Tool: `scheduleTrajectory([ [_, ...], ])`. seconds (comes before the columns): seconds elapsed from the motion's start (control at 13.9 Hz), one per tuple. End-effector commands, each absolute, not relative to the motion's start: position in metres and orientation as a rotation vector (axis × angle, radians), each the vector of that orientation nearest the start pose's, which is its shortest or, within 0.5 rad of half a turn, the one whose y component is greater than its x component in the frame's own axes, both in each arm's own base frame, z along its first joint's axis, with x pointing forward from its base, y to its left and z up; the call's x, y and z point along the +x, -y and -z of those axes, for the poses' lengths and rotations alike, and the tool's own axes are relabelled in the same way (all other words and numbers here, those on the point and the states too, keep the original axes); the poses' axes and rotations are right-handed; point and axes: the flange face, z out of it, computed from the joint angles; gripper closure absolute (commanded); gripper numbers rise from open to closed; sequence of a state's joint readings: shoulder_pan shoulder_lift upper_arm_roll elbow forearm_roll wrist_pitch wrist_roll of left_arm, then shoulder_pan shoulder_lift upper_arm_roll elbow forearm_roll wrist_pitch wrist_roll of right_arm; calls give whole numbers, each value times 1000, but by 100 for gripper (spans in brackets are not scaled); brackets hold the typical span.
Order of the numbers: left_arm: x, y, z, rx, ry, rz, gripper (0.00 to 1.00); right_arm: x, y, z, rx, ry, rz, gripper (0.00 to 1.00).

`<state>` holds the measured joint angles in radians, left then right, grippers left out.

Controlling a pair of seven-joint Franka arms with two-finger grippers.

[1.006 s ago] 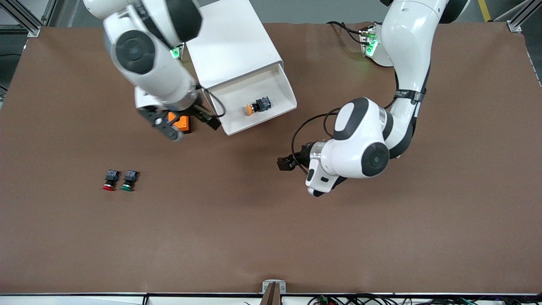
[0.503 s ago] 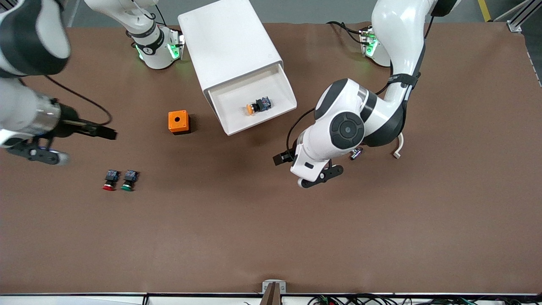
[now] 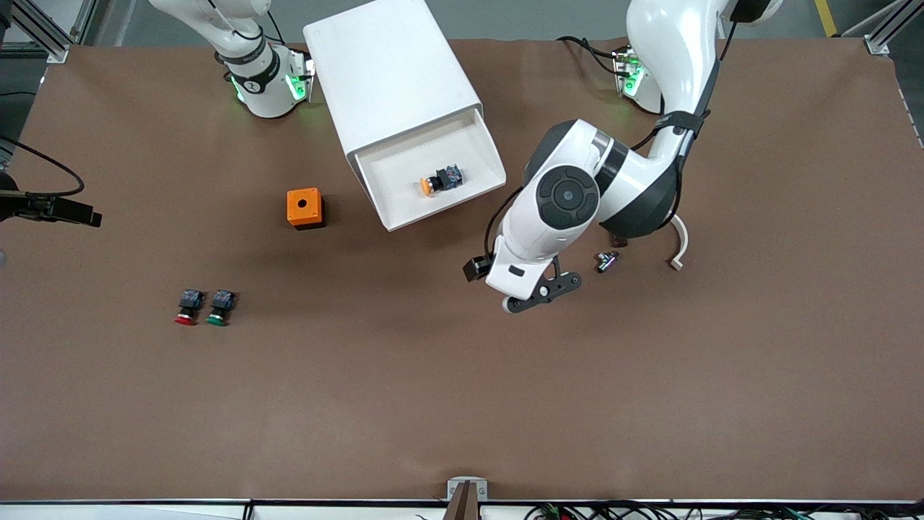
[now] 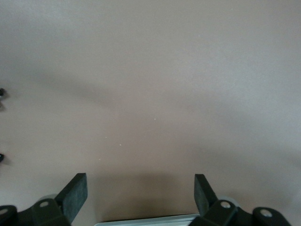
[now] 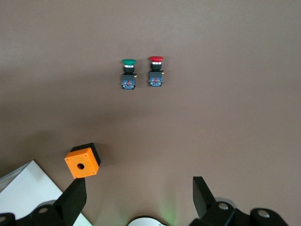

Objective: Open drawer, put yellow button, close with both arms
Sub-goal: 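Push the drawer shut into the cabinet with the left gripper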

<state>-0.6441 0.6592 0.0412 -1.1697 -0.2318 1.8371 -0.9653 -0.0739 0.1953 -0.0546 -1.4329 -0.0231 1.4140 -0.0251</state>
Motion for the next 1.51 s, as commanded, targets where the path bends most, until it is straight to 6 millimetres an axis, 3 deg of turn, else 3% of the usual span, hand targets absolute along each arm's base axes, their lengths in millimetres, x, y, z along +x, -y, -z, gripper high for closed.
scheduleTrajectory([
  [0.0,588,447,-400,-3167,733,-179,0,590,70,-568,-3163,-141,-349,0],
  [0.14,582,451,-395,-3105,829,-155,0,591,67,-568,-3156,-140,-345,0],
  [0.29,568,467,-392,-3085,861,-159,0,592,63,-606,-3175,-140,-234,0],
  [0.5,547,491,-390,-3093,777,-164,0,586,59,-636,-3170,-126,-184,0],
  [0.65,529,506,-381,-3087,724,-185,0,569,50,-660,-3152,-124,-152,0],
  [0.79,518,515,-378,-3089,697,-195,0,559,36,-665,-3159,-85,-164,0],
  [1.29,490,541,-376,-3101,621,-215,0,491,74,-673,-3136,-183,-187,0],
  [1.44,481,549,-376,-3105,592,-215,0,483,71,-680,-3136,-178,-170,0],
])
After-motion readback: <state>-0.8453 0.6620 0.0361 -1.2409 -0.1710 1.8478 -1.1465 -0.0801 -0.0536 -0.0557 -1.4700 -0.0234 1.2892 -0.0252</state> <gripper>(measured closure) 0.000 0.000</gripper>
